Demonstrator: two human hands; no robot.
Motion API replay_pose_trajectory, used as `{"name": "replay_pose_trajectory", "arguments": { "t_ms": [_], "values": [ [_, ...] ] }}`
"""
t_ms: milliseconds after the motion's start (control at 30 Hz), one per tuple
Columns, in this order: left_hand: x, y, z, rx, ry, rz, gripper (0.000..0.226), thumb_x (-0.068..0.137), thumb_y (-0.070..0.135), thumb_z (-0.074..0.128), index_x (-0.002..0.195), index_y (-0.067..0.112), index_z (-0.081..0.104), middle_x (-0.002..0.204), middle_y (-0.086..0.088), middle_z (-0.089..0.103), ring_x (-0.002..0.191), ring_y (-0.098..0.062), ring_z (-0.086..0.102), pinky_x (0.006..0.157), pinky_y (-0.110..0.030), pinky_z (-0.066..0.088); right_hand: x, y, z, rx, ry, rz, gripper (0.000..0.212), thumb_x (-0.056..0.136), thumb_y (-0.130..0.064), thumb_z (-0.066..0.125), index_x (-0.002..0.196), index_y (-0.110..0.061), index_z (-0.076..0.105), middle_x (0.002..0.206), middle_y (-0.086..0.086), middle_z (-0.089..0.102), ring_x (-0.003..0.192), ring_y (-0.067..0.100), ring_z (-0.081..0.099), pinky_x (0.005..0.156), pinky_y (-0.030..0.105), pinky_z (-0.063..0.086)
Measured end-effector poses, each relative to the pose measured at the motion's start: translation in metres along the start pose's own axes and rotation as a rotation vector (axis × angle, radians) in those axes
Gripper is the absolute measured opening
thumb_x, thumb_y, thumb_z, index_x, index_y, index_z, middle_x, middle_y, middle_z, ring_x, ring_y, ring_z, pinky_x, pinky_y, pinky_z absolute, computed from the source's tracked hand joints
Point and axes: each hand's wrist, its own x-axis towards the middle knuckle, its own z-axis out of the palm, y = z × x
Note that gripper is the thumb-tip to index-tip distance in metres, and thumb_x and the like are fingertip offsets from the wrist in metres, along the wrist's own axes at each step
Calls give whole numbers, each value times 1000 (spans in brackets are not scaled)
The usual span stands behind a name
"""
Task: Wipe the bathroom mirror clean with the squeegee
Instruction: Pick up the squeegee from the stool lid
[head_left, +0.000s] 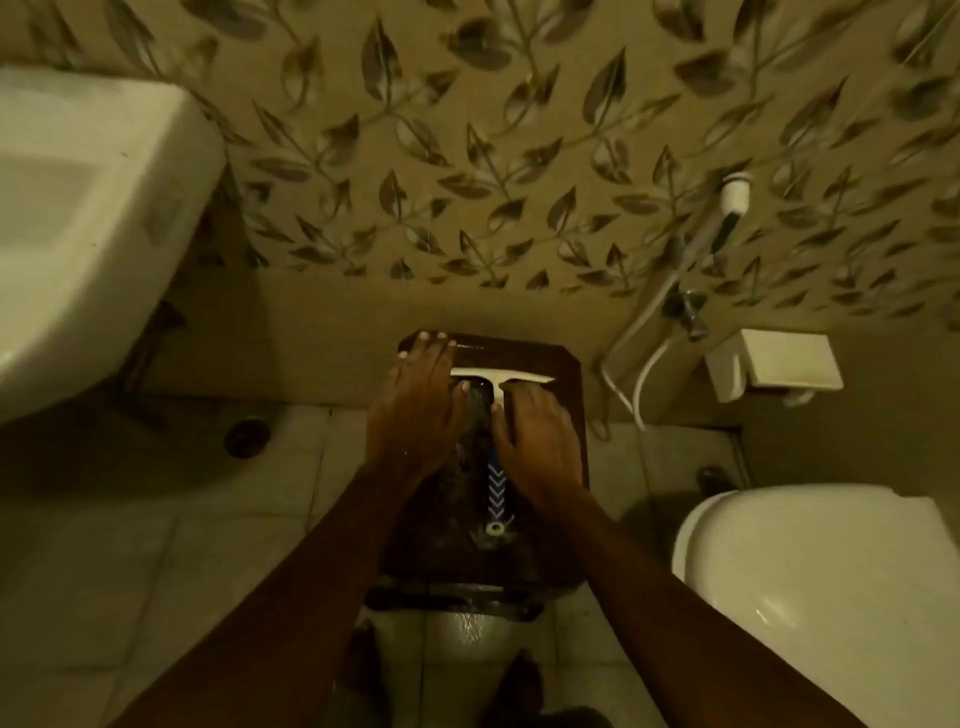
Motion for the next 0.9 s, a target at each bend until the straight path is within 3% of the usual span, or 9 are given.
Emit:
{"name": "replay_pose_trajectory", "arguments": {
  "t_ms": [133, 233, 400, 500, 600, 700, 800, 900],
  "values": [
    [-26, -12, 39, 11, -27, -28, 48, 96, 33, 40, 135, 7, 47, 141, -12, 51, 136, -28, 41, 110, -42, 33, -6, 14, 43, 126, -91, 260, 26, 93, -32, 52, 114, -17, 54, 110, 2, 57, 100, 19, 57, 76, 31, 46],
    [-31, -17, 52, 20, -28, -54, 46, 95, 31, 43, 133, 7, 50, 138, -12, 54, 135, -28, 43, 110, -41, 33, -7, 9, 61, 362, -123, 482, 40, 90, -41, 60, 119, -17, 45, 109, 2, 59, 98, 22, 61, 74, 29, 43],
    [-25, -15, 38, 90, 15, -64, 36, 94, 31, 46, 121, 10, 58, 122, -9, 65, 120, -26, 57, 103, -40, 41, 3, -4, 62, 482, -203, 715, 39, 95, -35, 56, 123, -8, 51, 117, 12, 62, 104, 28, 61, 87, 37, 49],
    [-14, -7, 5, 93, -25, -95, 35, 96, 33, 39, 112, 12, 61, 110, -5, 68, 106, -23, 61, 96, -37, 45, 9, -21, 34, 607, -99, 743, 28, 95, -29, 57, 115, -10, 56, 105, 10, 65, 88, 20, 59, 80, 34, 50],
    [-5, 8, -41, 11, -10, -106, 26, 95, 30, 45, 105, 15, 63, 101, -4, 68, 95, -20, 63, 90, -35, 46, 18, -41, -12, 667, -17, 761, 20, 91, -26, 59, 107, -14, 59, 101, 8, 66, 90, 24, 62, 86, 42, 53],
    [7, 24, -96, -93, 47, -118, 27, 95, 30, 44, 107, 15, 63, 102, -2, 68, 95, -19, 62, 90, -33, 44, 26, -66, -67, 718, 32, 698, 12, 89, -24, 60, 99, -18, 59, 95, 6, 66, 87, 24, 64, 83, 45, 55],
    [13, 36, -158, -163, 66, -183, 31, 97, 34, 38, 107, 15, 61, 101, -2, 67, 96, -19, 61, 88, -32, 39, 25, -96, -124, 734, 73, 574, 11, 91, -27, 61, 94, -18, 58, 83, 1, 63, 75, 18, 60, 65, 32, 51],
    [13, 38, -215, -196, 94, -301, 40, 98, 39, 31, 111, 14, 59, 107, -4, 65, 101, -20, 58, 94, -37, 38, 19, -128, -171, 822, 116, 500, 13, 91, -33, 59, 92, -20, 60, 76, 0, 62, 69, 20, 60, 64, 40, 52]
  ]
}}
